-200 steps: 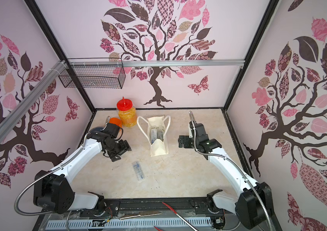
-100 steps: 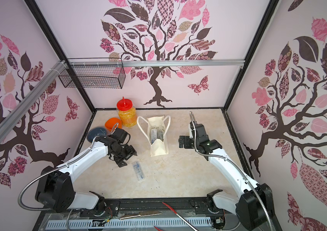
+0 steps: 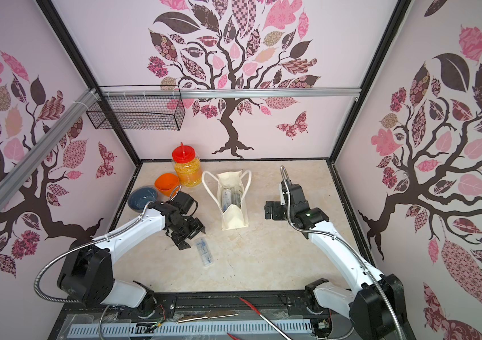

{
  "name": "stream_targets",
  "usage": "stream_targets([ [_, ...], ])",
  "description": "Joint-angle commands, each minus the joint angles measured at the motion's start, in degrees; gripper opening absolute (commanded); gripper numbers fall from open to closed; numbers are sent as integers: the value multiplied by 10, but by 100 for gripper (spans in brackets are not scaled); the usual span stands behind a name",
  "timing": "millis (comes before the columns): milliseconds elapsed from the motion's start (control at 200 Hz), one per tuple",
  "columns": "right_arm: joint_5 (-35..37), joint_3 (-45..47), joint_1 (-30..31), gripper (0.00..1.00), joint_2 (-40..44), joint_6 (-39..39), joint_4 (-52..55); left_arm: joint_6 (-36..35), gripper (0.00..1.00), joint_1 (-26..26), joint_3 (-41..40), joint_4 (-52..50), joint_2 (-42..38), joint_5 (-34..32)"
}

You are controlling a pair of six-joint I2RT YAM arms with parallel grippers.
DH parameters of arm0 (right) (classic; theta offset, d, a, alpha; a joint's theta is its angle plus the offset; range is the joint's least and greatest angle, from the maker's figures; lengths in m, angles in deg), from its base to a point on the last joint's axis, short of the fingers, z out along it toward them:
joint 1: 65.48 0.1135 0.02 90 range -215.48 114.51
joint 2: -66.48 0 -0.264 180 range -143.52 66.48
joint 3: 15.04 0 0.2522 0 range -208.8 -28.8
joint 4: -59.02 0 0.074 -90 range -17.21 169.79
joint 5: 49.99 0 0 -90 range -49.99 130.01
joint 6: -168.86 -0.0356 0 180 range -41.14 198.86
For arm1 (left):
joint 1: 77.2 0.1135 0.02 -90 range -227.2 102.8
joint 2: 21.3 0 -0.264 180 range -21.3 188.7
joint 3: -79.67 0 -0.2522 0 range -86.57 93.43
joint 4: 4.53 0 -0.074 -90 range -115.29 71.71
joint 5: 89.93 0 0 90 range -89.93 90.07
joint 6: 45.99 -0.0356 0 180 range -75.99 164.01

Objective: Put the compass set into the canvas bag
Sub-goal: Adjust the compass set at the center of the board.

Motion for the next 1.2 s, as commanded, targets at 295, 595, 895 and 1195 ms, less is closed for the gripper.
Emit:
stream_targets([
  [295, 15, 3, -2, 100, 19, 8, 1, -75, 82, -18, 16, -11, 84, 17],
  [595, 20, 2, -1, 100, 14, 6, 3, -97, 73, -21, 21, -3, 120, 39],
  [895, 20, -2, -2, 100, 8, 2, 4, -112, 67, -25, 37, -3, 149, 38],
  [1195, 23, -7, -3, 100, 4, 1, 8, -133, 61, -32, 63, -12, 184, 26],
])
